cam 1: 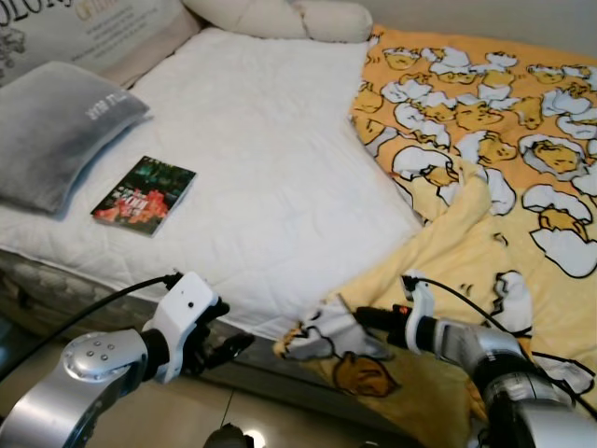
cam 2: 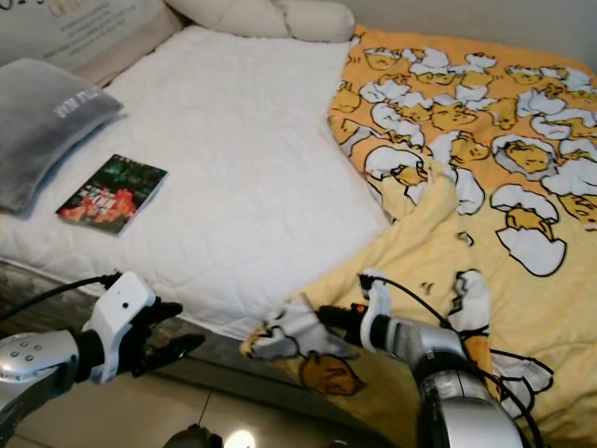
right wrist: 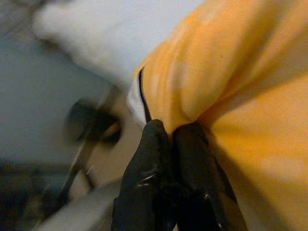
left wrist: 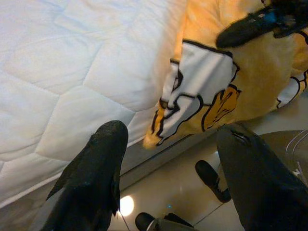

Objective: Clean up the room

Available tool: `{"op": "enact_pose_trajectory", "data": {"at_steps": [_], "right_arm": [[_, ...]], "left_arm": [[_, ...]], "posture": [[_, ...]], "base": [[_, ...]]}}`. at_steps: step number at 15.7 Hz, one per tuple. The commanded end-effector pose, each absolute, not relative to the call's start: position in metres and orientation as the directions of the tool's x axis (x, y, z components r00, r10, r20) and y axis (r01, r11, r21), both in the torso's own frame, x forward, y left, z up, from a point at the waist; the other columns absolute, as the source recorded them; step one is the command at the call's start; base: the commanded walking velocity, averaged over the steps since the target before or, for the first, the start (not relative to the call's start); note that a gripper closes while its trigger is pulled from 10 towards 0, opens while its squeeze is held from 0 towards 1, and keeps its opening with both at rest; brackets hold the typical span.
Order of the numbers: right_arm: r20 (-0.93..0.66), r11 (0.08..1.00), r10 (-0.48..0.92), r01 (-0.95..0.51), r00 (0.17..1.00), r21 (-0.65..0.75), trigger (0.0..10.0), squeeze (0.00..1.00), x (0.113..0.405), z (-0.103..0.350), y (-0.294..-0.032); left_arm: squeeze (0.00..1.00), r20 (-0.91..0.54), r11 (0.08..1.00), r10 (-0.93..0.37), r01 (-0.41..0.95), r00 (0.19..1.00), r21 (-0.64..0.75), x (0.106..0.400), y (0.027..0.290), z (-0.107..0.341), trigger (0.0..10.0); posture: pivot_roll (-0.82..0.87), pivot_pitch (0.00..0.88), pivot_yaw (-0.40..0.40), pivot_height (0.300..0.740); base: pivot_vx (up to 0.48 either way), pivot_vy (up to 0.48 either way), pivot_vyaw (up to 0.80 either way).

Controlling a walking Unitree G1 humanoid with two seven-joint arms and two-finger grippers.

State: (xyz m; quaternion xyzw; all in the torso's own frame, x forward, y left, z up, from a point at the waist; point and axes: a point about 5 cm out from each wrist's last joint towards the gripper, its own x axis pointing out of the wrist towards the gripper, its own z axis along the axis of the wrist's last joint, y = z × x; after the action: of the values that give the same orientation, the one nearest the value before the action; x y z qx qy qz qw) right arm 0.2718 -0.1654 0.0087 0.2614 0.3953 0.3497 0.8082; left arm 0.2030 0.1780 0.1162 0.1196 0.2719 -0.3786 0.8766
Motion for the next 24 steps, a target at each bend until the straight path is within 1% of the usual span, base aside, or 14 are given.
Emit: {"op": "enact_pose_trajectory", "data": {"at_steps": [1, 3, 8, 9, 10, 11, 12, 15, 16, 19, 20, 21, 22, 24], "right_arm": [[-0.371, 0.488, 0.872, -0.5, 0.319, 0.715, 0.0, 0.0, 0.265, 0.021, -0.151], [-0.35, 0.248, 0.937, -0.664, -0.022, 0.705, 0.0, 0.0, 0.225, 0.027, -0.135], [-0.422, 0.063, 0.849, -0.732, -0.318, 0.678, 0.0, 0.0, 0.185, 0.031, -0.138], [-0.494, 0.086, 0.815, -0.779, -0.304, 0.621, 10.0, 0.0, 0.181, 0.027, -0.141], [-0.509, 0.106, 0.812, -0.785, -0.287, 0.611, 10.0, 0.0, 0.179, 0.026, -0.142], [-0.509, 0.134, 0.822, -0.78, -0.257, 0.611, 10.0, 0.36, 0.18, 0.025, -0.142], [-0.509, 0.15, 0.828, -0.781, -0.236, 0.606, 10.0, 1.0, 0.182, 0.025, -0.143], [-0.496, 0.173, 0.848, -0.786, -0.187, 0.594, 10.0, 1.0, 0.184, 0.027, -0.143], [-0.503, 0.195, 0.85, -0.795, -0.156, 0.575, 10.0, 0.0, 0.186, 0.026, -0.143], [-0.522, 0.257, 0.85, -0.81, -0.07, 0.527, 10.0, 0.0, 0.194, 0.026, -0.142], [-0.527, 0.288, 0.85, -0.812, -0.028, 0.508, 10.0, 0.76, 0.197, 0.026, -0.143], [-0.523, 0.332, 0.851, -0.811, 0.039, 0.481, 10.0, 0.73, 0.202, 0.03, -0.146], [-0.517, 0.415, 0.84, -0.809, 0.165, 0.416, 10.0, 0.0, 0.212, 0.037, -0.151], [-0.487, 0.585, 0.772, -0.756, 0.409, 0.293, 10.0, 0.0, 0.23, 0.049, -0.162]], "left_arm": [[0.0, -0.569, 0.676, -0.605, 0.737, 0.557, 0.003, 0.203, 0.175, 0.114, 10.0], [0.0, -0.57, 0.663, -0.62, 0.748, 0.539, -0.013, 0.199, 0.171, 0.111, 10.0], [0.0, -0.579, 0.649, -0.632, 0.76, 0.516, -0.031, 0.192, 0.167, 0.106, 10.0], [0.0, -0.581, 0.647, -0.632, 0.762, 0.514, -0.031, 0.191, 0.166, 0.105, 10.0], [0.0, -0.58, 0.647, -0.63, 0.762, 0.516, -0.026, 0.192, 0.166, 0.105, 10.0], [0.0, -0.578, 0.649, -0.628, 0.761, 0.521, -0.02, 0.193, 0.166, 0.105, 10.0], [0.0, -0.576, 0.651, -0.626, 0.759, 0.525, -0.016, 0.195, 0.166, 0.105, 10.0], [0.0, -0.569, 0.653, -0.621, 0.758, 0.538, 0.004, 0.201, 0.167, 0.106, 10.0], [0.0, -0.566, 0.654, -0.62, 0.757, 0.543, 0.009, 0.203, 0.167, 0.107, 10.0], [0.0, -0.556, 0.657, -0.62, 0.754, 0.554, 0.019, 0.21, 0.168, 0.108, 10.0], [0.0, -0.553, 0.655, -0.622, 0.756, 0.555, 0.022, 0.212, 0.167, 0.107, 10.0], [0.0, -0.541, 0.661, -0.622, 0.75, 0.566, 0.024, 0.214, 0.166, 0.106, 10.0], [0.0, -0.507, 0.693, -0.608, 0.72, 0.61, 0.034, 0.219, 0.166, 0.108, 10.0], [0.0, -0.448, 0.771, -0.553, 0.635, 0.703, 0.043, 0.23, 0.167, 0.109, 10.0]], "posture": [[0.14, 0.0, 0.012, 0.74], [0.13, 0.0, 0.015, 0.74], [0.13, 0.0, 0.016, 0.74], [0.14, 0.0, 0.015, 0.74], [0.14, 0.0, 0.013, 0.74], [0.14, 0.0, 0.013, 0.74], [0.14, 0.0, 0.014, 0.74], [0.13, 0.0, 0.019, 0.74], [0.13, 0.0, 0.021, 0.74], [0.11, 0.0, 0.03, 0.74], [0.1, 0.0, 0.028, 0.74], [0.1, 0.0, 0.023, 0.74], [0.1, 0.0, 0.016, 0.74], [0.08, 0.0, 0.01, 0.74]], "base": [[0.0, 0.0, 0.0], [0.0, 0.0, 0.0], [0.0, 0.0, 0.0], [0.0, 0.0, 0.0], [0.0, 0.0, 0.0], [0.0, 0.0, 0.0], [0.0, 0.0, 0.0], [0.0, 0.0, 0.0], [0.0, 0.0, 0.0], [0.0, 0.0, 0.0], [0.0, 0.0, 0.0], [0.0, 0.0, 0.0], [0.0, 0.0, 0.0], [0.0, 0.0, 0.0]]}}
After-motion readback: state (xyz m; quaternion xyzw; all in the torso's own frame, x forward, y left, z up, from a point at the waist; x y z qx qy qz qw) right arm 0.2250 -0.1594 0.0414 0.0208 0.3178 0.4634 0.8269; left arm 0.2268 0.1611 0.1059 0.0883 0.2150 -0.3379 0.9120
